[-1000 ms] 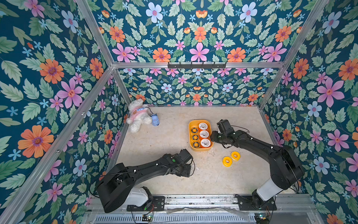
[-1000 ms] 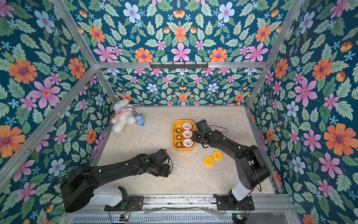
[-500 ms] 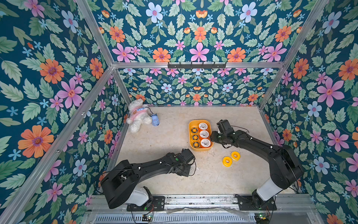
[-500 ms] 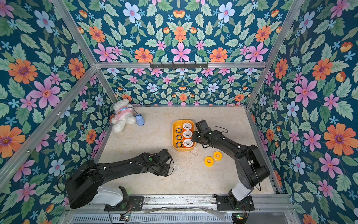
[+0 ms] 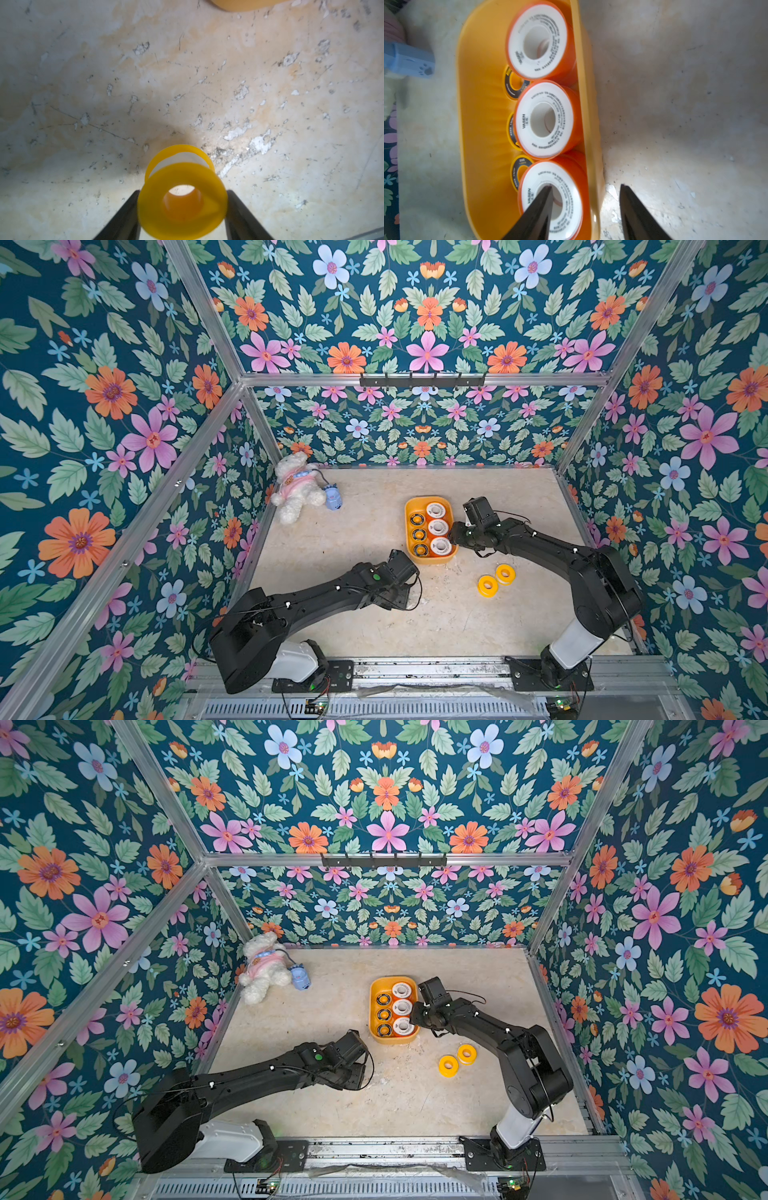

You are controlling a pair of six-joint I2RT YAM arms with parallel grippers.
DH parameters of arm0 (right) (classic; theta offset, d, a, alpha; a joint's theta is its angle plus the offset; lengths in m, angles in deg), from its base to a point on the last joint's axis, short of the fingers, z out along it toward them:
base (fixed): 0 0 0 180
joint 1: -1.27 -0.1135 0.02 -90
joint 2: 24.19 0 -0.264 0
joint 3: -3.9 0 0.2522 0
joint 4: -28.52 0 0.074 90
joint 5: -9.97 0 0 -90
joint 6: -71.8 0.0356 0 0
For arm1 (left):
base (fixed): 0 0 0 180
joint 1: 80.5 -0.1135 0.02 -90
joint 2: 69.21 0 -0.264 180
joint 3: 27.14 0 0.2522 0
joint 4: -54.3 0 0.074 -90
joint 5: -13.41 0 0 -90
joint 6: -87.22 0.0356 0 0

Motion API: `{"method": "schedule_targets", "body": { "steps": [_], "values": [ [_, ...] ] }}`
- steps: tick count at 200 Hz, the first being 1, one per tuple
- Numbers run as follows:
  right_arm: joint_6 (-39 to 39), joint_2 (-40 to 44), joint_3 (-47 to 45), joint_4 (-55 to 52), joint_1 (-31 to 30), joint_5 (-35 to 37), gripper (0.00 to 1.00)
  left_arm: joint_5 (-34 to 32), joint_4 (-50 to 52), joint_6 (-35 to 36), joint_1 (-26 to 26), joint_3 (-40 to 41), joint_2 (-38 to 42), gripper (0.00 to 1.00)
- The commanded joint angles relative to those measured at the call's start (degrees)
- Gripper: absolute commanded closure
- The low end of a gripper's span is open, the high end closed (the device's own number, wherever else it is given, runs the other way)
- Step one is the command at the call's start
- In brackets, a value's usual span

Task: Put the sealing tape into the storage box
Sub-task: Pick up the sealing tape at the center of the board, then place the sealing tape in the storage box.

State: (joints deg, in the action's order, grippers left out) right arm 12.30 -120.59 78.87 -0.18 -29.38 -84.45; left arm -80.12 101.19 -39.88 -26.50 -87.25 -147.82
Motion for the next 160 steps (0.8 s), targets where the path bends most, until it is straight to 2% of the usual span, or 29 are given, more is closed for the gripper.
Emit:
{"method": "schedule_targets", "body": {
  "steps": [1,58,112,160],
  "values": [
    [-0.1,0.2,0.0,0.6,0.1,0.0,0.44,-1.5,0.6,0.9,-1.4,-1.9,-0.4,0.35],
    [-0.4,-0.1,-0.1,1.4,0.1,-2.3,0.57,-1.4,-1.5,3.4,-7.8,-9.3,-2.3,0.35],
    [-0.7,-0.9,-0.1,1.2,0.1,-3.1,0.71,-0.8,-4.2,8.3,-13.5,-19.1,-7.6,0.35],
    [-1.2,-1.3,-0.1,2.1,0.1,-5.7,0.75,-0.6,-4.2,12.5,-15.9,-30.7,-15.9,0.36]
  ]
}}
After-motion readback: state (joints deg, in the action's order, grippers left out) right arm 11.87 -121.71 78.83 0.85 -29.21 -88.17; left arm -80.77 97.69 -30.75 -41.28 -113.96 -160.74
